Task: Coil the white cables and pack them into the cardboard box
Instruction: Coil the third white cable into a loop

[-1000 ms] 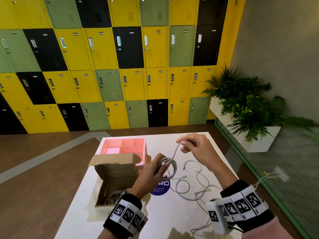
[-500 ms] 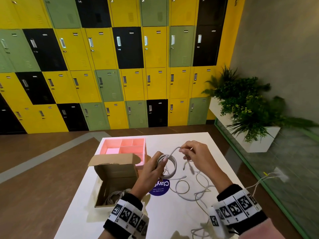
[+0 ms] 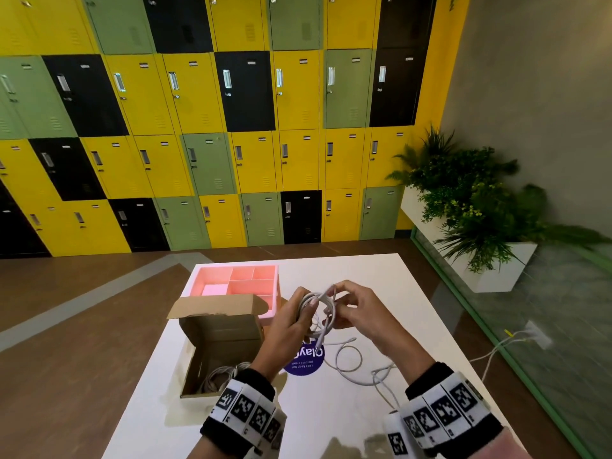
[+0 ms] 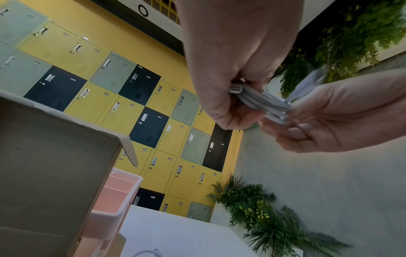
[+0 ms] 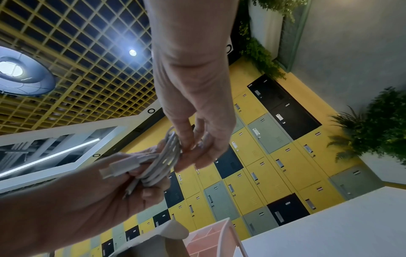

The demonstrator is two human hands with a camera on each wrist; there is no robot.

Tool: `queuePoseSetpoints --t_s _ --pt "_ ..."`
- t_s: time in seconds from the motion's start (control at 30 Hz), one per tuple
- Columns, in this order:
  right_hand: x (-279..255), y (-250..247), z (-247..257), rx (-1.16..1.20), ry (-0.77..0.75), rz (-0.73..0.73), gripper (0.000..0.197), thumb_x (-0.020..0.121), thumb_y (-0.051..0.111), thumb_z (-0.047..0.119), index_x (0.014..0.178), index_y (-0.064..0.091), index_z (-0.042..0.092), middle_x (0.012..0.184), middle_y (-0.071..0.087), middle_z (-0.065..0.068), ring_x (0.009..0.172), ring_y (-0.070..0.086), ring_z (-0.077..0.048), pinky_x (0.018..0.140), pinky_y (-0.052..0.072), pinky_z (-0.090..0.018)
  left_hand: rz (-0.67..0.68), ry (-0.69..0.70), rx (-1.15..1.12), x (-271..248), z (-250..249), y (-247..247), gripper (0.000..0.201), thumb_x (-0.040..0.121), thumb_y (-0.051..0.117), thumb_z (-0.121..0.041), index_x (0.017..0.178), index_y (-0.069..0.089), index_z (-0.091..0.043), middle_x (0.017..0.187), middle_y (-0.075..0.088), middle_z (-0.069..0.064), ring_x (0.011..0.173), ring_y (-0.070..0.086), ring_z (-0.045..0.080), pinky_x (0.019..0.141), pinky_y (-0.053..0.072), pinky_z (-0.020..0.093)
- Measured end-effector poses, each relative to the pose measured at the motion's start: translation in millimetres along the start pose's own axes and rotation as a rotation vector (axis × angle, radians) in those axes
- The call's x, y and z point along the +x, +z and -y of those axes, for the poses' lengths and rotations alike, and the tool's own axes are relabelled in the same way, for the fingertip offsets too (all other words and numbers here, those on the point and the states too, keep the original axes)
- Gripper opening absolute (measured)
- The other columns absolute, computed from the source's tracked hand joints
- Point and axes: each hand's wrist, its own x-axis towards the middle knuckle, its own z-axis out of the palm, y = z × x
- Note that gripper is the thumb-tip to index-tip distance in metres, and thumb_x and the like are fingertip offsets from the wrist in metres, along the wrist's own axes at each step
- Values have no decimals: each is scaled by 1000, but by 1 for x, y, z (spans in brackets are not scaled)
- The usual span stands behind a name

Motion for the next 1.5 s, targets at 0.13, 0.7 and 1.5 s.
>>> queuePoseSetpoints --t_s 0.13,0.7,1.5 --pt "-7 6 4 -95 47 107 29 103 35 15 113 62 12 99 71 -9 84 64 -7 63 43 -6 -25 -18 5 1 5 -3 24 97 42 -33 100 52 -11 83 59 7 72 60 24 64 55 28" --pt "-13 19 9 -37 201 149 58 99 13 54 80 48 12 84 58 -3 74 54 -7 64 42 -12 -49 97 163 -1 3 0 14 99 42 -27 96 50 -16 79 59 -8 68 56 3 63 45 18" --pt "-15 3 19 -222 108 452 15 97 53 22 109 54 13 94 67 -9 72 67 -14 65 53 -19 22 303 468 -3 -11 -11 38 90 54 3 126 53 -13 108 52 1 91 52 8 73 47 9"
